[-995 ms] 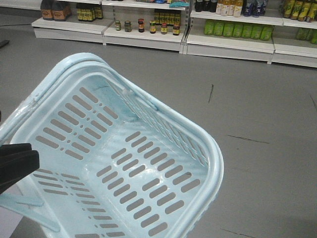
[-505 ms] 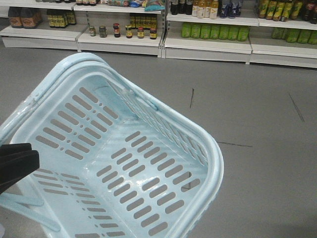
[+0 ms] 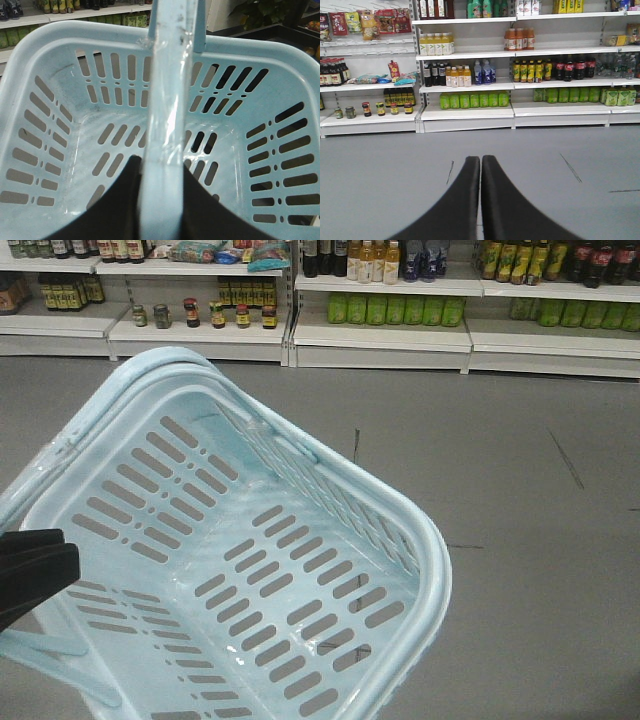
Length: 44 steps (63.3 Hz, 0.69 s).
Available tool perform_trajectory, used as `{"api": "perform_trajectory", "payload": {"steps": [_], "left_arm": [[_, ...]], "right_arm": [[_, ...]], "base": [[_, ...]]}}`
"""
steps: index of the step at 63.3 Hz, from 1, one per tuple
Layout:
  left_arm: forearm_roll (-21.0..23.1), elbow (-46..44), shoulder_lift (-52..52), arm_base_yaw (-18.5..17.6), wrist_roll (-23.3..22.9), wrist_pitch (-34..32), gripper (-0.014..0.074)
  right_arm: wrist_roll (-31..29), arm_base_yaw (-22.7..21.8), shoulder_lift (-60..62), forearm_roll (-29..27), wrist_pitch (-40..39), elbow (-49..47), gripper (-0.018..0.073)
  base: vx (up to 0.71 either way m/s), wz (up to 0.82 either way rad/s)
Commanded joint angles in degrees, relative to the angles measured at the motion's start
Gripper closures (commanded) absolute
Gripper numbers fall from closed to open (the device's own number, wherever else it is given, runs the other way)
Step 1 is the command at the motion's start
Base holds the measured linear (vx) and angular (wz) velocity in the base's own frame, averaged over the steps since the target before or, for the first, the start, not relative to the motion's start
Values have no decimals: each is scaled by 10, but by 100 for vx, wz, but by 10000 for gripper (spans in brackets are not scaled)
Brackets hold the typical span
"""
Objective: Pick three apples into basket with both arms
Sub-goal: 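Drive the base across the aisle carrying the basket in the left gripper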
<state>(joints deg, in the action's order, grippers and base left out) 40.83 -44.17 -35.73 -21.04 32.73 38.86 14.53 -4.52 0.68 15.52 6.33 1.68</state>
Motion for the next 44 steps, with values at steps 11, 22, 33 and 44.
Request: {"api": "perform_trajectory", "payload": {"steps": [11, 22, 33, 44], "left_arm": [[29, -15, 1, -2, -7, -47, 603], [29, -15, 1, -2, -7, -47, 603], [29, -15, 1, -2, -7, -47, 603], [29, -15, 1, -2, -7, -47, 603]], "right_arm": [[-4, -3, 7, 7, -41, 7, 564], [-4, -3, 7, 7, -41, 7, 564], [-4, -3, 7, 7, -41, 7, 564], [-4, -3, 7, 7, -41, 7, 564]], "base": [[20, -14], [18, -17], [17, -23], [17, -34]]}}
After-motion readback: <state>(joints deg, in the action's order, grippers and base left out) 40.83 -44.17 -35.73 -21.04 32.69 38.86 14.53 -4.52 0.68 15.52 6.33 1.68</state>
